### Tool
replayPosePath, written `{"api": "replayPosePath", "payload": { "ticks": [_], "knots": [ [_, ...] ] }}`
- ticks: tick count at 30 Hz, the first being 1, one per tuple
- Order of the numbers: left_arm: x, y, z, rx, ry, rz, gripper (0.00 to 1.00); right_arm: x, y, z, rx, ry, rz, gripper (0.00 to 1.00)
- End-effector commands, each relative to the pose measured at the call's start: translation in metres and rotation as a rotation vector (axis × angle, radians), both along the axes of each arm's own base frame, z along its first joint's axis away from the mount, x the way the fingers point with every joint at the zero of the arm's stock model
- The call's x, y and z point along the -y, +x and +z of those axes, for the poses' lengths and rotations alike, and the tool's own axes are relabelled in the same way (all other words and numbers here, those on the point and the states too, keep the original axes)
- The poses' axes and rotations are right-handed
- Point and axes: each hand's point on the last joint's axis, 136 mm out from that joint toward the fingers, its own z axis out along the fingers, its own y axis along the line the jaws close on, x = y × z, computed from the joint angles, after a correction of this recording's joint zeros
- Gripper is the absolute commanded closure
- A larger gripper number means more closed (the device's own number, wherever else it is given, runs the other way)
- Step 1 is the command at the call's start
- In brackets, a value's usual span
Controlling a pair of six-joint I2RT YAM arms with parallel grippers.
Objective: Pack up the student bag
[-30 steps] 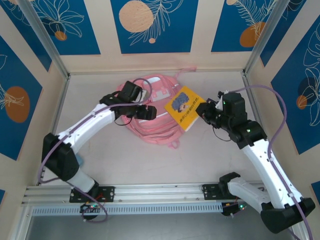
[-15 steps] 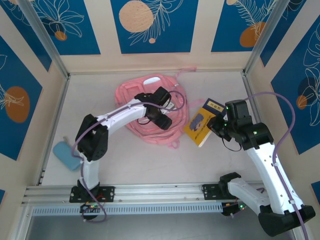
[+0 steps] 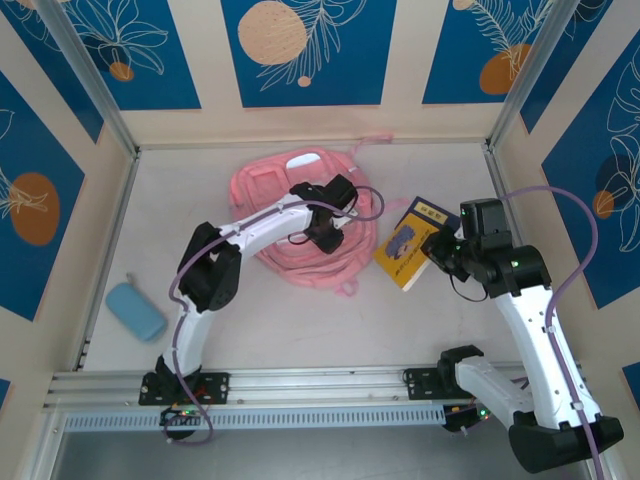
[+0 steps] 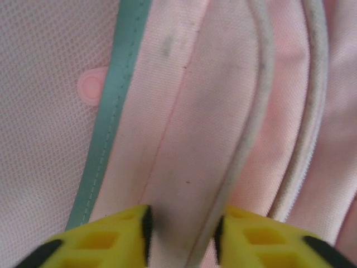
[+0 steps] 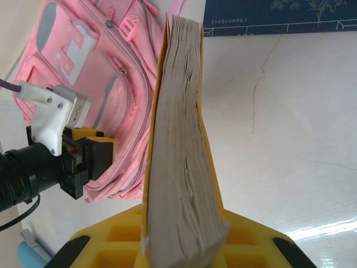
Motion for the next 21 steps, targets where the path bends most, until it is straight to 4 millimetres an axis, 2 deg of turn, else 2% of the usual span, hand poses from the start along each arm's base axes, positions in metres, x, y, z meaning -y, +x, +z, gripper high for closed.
{"api": "replayPosePath", "payload": {
  "ticks": [1,4,8,11,15,18,21],
  "knots": [
    [-0.008,0.013,0.023,0.07,0.018,0.035,0.8,-0.004,0.007,0.028,0.103,0.031,0.031,1.0],
    [-0.005,0.015,0.05,0.111,-0.036,0.05,0.92,-0.005,0.006,0.034,0.125,0.04,0.042,1.0],
    [-0.007,0.02,0.104,0.212,-0.132,0.089,1.0,-0.016,0.008,0.048,0.19,0.093,0.096,1.0],
    [-0.012,0.028,0.148,0.321,-0.202,0.146,1.0,-0.025,0.006,0.057,0.23,0.13,0.14,1.0],
    [-0.019,0.036,0.201,0.439,-0.285,0.218,1.0,-0.021,-0.002,0.056,0.245,0.112,0.14,1.0],
    [-0.017,0.04,0.224,0.48,-0.344,0.244,1.0,-0.025,-0.004,0.053,0.243,0.128,0.161,1.0],
    [-0.012,0.042,0.241,0.495,-0.398,0.261,1.0,-0.041,-0.004,0.051,0.241,0.222,0.208,1.0]
  ]
}}
